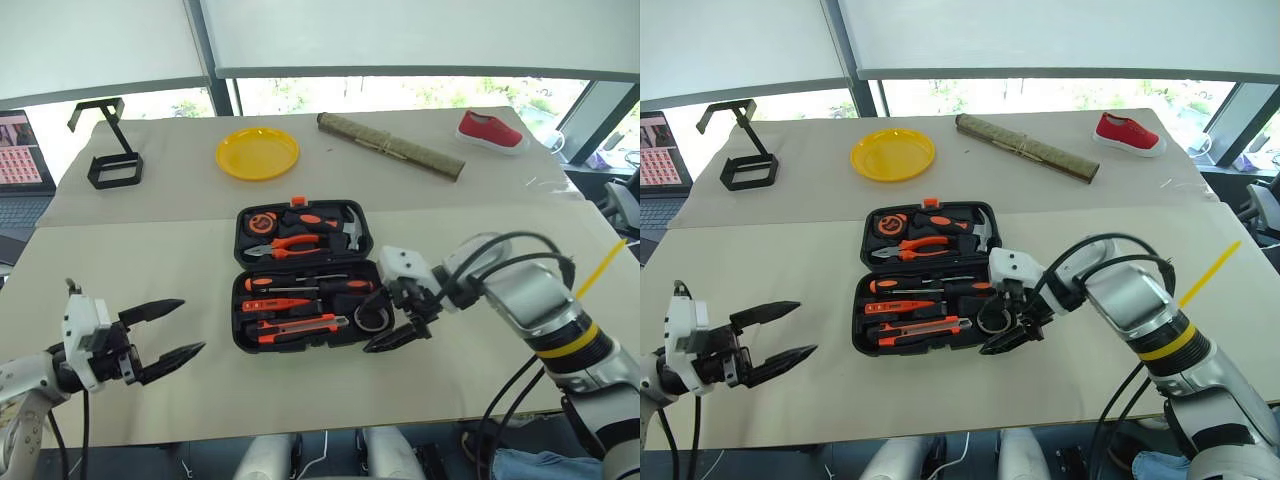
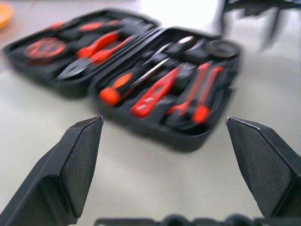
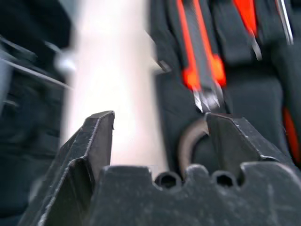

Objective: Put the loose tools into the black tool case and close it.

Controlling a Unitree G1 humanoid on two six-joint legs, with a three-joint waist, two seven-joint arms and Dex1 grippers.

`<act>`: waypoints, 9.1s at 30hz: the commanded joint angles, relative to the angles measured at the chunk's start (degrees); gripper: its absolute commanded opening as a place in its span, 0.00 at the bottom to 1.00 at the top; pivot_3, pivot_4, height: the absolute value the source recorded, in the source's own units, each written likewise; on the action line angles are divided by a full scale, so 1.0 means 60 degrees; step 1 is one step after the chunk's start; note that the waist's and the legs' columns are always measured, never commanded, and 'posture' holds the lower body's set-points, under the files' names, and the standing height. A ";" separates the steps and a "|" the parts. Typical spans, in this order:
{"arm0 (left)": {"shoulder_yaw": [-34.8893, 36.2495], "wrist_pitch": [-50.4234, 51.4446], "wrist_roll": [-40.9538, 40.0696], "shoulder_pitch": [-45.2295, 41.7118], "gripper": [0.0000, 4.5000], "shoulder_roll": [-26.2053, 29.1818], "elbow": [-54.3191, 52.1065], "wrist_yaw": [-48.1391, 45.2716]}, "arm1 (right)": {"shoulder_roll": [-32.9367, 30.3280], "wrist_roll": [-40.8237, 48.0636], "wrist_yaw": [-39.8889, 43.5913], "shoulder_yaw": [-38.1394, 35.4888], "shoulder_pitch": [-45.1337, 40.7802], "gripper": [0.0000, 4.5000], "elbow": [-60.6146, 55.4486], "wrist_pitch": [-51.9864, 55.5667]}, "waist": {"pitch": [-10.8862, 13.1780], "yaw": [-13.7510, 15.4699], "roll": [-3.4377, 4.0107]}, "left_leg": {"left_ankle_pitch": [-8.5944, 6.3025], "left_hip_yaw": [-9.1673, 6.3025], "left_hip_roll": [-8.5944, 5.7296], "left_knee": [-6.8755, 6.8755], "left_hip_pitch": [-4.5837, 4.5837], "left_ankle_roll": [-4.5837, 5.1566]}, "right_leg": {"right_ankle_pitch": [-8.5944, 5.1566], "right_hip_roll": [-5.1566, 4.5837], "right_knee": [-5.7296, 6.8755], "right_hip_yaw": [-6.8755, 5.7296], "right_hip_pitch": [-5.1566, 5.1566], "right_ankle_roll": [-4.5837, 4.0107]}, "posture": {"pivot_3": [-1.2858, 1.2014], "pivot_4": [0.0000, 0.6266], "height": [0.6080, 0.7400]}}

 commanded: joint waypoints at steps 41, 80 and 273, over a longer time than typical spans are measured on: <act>-0.2766 0.5466 0.1573 -0.4664 0.56 -0.0099 0.1554 0.2443 | 0.0369 -0.1727 -0.3055 -0.2269 0.1057 0.35 0.2399 -0.0427 | 0.0000 -0.0180 -0.0013 | 0.0025 0.0041 -0.0043 0.0020 -0.0055 -0.0019 | 0.0008 0.0023 0.0138 0.0041 -0.0123 0.0004 | 0.52 0.24 1.00; -0.1930 0.8602 0.0925 -0.7361 0.17 -0.2836 0.3175 0.5883 | 0.3507 -0.1610 -0.6484 -0.2382 -0.3317 0.00 0.8344 0.2475 | -0.0030 -0.0130 -0.0059 | 0.0073 0.0015 -0.0082 0.0041 0.0007 -0.0045 | 0.0035 0.0002 0.0187 0.0032 -0.0069 0.0008 | 0.52 0.24 1.00; 0.0737 -0.2290 0.2075 0.1617 1.00 -0.0400 0.0442 0.0890 | 0.0558 0.0187 -0.2049 -0.4314 0.5732 1.00 0.1248 -0.8447 | 0.0001 -0.0124 -0.0098 | 0.0013 0.0228 0.0202 -0.0017 0.0155 -0.0028 | 0.0085 0.0139 0.0001 0.0084 0.0041 -0.0087 | 0.52 0.24 1.00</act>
